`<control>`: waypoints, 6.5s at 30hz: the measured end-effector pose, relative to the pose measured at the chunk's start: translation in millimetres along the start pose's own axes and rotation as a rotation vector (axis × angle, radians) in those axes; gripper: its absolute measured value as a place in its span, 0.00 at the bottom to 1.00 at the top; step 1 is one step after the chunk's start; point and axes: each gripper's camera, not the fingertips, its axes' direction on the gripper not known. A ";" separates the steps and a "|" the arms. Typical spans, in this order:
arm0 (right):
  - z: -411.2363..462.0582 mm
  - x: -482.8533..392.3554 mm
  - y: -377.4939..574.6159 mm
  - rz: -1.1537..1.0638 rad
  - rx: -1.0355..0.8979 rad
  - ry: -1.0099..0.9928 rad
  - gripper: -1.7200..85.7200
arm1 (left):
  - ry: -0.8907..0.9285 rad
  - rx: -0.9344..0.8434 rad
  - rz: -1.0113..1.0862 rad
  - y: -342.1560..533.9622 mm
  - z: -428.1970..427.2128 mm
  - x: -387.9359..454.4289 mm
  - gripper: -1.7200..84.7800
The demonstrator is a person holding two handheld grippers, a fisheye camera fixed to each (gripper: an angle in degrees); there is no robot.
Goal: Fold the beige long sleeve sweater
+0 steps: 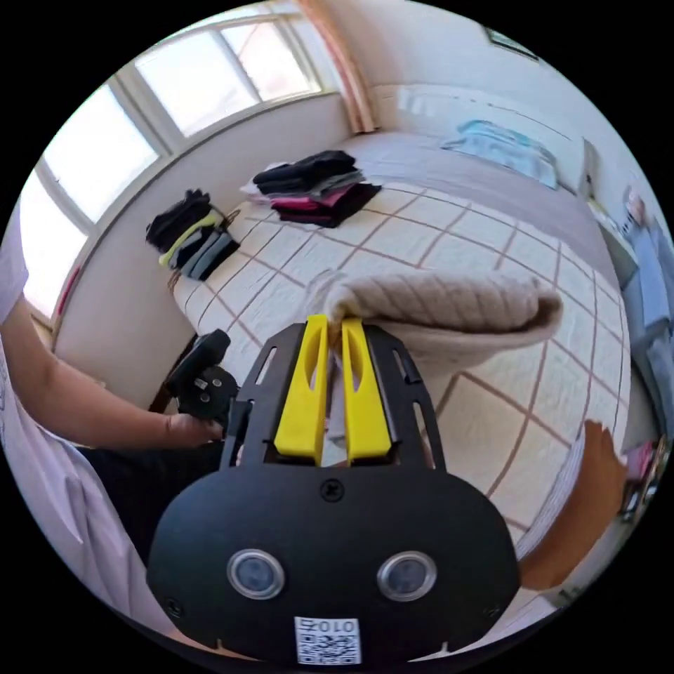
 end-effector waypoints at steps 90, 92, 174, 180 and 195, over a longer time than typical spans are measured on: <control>-12.2 -204.8 -18.6 -0.198 -0.359 -0.091 0.05 | -0.391 0.203 -0.155 -87.1 -127.0 -115.8 0.05; -21.5 -206.9 -26.9 -0.202 -0.378 -0.095 0.05 | -0.518 0.192 -0.074 -100.1 -124.5 -79.3 0.05; -259.1 -17.2 -253.1 -0.363 -0.617 -0.828 0.17 | -0.268 0.074 -0.146 -108.0 -33.4 -189.7 0.25; -297.1 -67.9 -229.2 -0.635 -0.498 -0.789 0.11 | -0.270 -0.017 -0.061 -124.9 -7.7 -210.2 0.25; -391.4 -89.1 -148.9 -0.905 -0.400 -0.903 0.10 | -0.034 0.060 0.073 -85.5 12.6 -163.0 0.10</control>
